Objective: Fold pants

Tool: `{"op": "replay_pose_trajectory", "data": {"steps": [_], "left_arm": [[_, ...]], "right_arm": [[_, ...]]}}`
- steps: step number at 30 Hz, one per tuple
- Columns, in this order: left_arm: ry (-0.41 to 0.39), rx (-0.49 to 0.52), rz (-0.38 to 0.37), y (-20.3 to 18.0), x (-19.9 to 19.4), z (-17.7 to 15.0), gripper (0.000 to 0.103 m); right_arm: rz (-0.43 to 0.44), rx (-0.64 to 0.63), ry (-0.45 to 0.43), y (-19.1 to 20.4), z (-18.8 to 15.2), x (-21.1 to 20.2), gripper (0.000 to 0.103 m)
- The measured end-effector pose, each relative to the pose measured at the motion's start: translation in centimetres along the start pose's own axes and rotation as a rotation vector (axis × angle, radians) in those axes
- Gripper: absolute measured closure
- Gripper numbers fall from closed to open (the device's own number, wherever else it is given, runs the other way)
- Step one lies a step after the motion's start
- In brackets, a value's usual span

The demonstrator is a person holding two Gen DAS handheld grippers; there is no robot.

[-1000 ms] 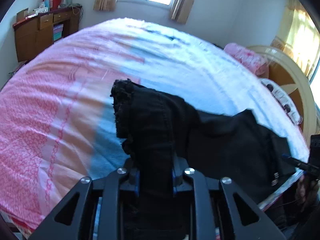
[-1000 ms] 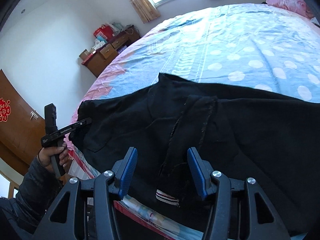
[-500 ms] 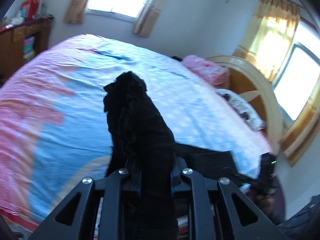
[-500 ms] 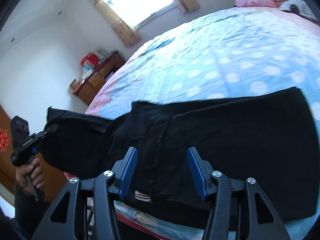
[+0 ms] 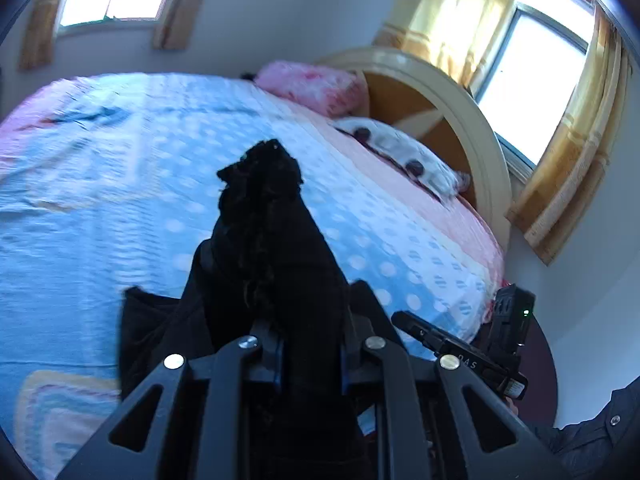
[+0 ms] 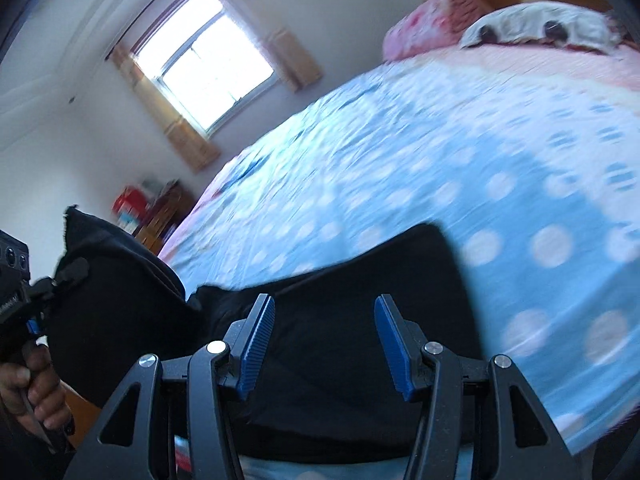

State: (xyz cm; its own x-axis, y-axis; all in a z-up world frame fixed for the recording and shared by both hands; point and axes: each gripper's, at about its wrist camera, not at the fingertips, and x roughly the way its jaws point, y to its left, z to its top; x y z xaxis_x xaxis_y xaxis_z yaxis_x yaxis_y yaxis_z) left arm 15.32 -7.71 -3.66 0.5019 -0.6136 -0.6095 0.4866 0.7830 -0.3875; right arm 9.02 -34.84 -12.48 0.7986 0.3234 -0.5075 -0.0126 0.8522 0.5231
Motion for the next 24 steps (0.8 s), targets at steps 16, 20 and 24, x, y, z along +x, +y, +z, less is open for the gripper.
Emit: {"op": "replay_pose_trajectory", "data": {"steps": [16,20,24], "left_arm": [[0.220,0.087,-0.070,-5.3,12.2,-1.8,0.043],[0.159,0.123,-0.059,-4.8,9.8,-2.8,0.032],[0.113,0.124,0.058,-2.1,7.5,-4.3,0.028]], "right_arm": [[-0.133,0.145,-0.101,-6.5,1.5,-2.0,0.049],[-0.150,0.148,-0.122,-6.9,1.7,-2.4,0.048],[-0.136,0.113,-0.113,-6.2,1.7,-2.5,0.048]]}}
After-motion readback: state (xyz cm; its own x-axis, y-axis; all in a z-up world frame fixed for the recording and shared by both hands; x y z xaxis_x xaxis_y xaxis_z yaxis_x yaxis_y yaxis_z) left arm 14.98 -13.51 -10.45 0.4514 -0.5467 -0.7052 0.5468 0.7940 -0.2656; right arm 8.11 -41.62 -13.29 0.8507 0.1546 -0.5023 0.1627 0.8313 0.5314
